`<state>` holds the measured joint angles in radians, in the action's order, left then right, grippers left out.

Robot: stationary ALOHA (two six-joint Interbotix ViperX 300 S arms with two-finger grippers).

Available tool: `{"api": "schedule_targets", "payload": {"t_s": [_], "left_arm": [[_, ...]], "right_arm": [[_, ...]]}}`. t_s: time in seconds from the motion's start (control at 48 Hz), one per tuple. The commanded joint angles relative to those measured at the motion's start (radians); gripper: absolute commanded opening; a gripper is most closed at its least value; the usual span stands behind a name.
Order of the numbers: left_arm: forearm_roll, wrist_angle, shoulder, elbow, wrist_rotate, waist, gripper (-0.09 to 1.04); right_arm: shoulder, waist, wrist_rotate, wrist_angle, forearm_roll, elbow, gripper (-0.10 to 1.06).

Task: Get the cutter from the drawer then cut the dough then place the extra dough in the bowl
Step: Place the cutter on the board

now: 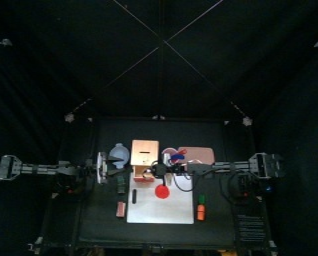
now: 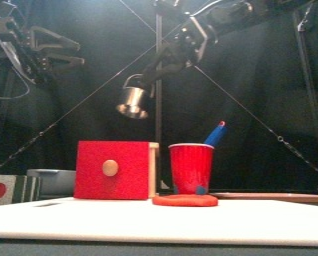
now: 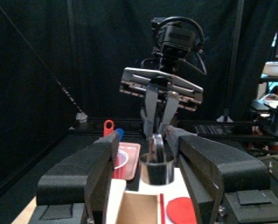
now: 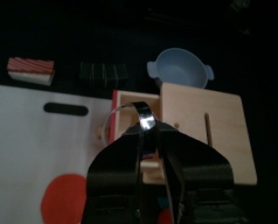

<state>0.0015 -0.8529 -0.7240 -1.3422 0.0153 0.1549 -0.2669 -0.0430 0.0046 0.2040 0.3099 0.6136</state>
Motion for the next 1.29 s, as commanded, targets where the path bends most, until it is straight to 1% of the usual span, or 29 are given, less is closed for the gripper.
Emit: {"api": "schedule_targets", "payload": {"t_s": [0.021,0.125,0.188,0.292,0.354,0.396,0.542,0.708,0.833,0.938,1.021,1.125,1.292], "left_arm": [[0.000,-0.003,0.003,0.015,0.002,0.018,0.85],[0.000,-0.003,0.003,0.026,0.002,0.031,0.85],[0.000,-0.003,0.006,0.034,0.003,0.037,0.85],[0.000,-0.003,0.009,0.041,0.002,0.043,0.85],[0.000,-0.002,0.014,0.040,0.000,0.043,0.85],[0.000,-0.002,0.017,0.038,-0.002,0.043,0.85],[0.000,0.005,0.020,0.044,0.002,0.048,0.85],[0.000,0.006,0.020,0.038,0.003,0.058,0.85],[0.000,0.006,0.020,0.035,0.003,0.060,0.85],[0.000,0.006,0.020,0.034,0.003,0.060,0.85],[0.000,0.006,0.020,0.032,0.003,0.060,0.85],[0.000,0.006,0.020,0.032,0.003,0.060,0.85],[0.000,0.006,0.020,0.034,0.003,0.060,0.85]], "right_arm": [[-0.120,0.021,0.005,-0.014,0.025,0.144,0.48],[-0.176,0.041,0.009,-0.014,0.021,0.256,0.48],[-0.187,0.052,0.014,-0.014,-0.005,0.302,0.48],[-0.172,0.051,0.020,-0.011,-0.043,0.344,0.48],[-0.158,0.044,0.028,-0.011,-0.083,0.354,0.48],[-0.147,0.044,0.031,-0.012,-0.097,0.359,0.48],[-0.112,0.043,0.032,-0.014,-0.103,0.357,0.48],[-0.067,0.031,0.032,-0.031,-0.101,0.334,0.48],[-0.046,0.014,0.034,-0.040,-0.132,0.331,0.48],[-0.046,0.014,0.035,-0.051,-0.141,0.325,0.48],[-0.046,0.009,0.034,-0.064,-0.166,0.322,0.49],[-0.046,0.011,0.034,-0.074,-0.192,0.322,0.52],[-0.040,0.011,0.034,-0.074,-0.193,0.325,0.58]]}}
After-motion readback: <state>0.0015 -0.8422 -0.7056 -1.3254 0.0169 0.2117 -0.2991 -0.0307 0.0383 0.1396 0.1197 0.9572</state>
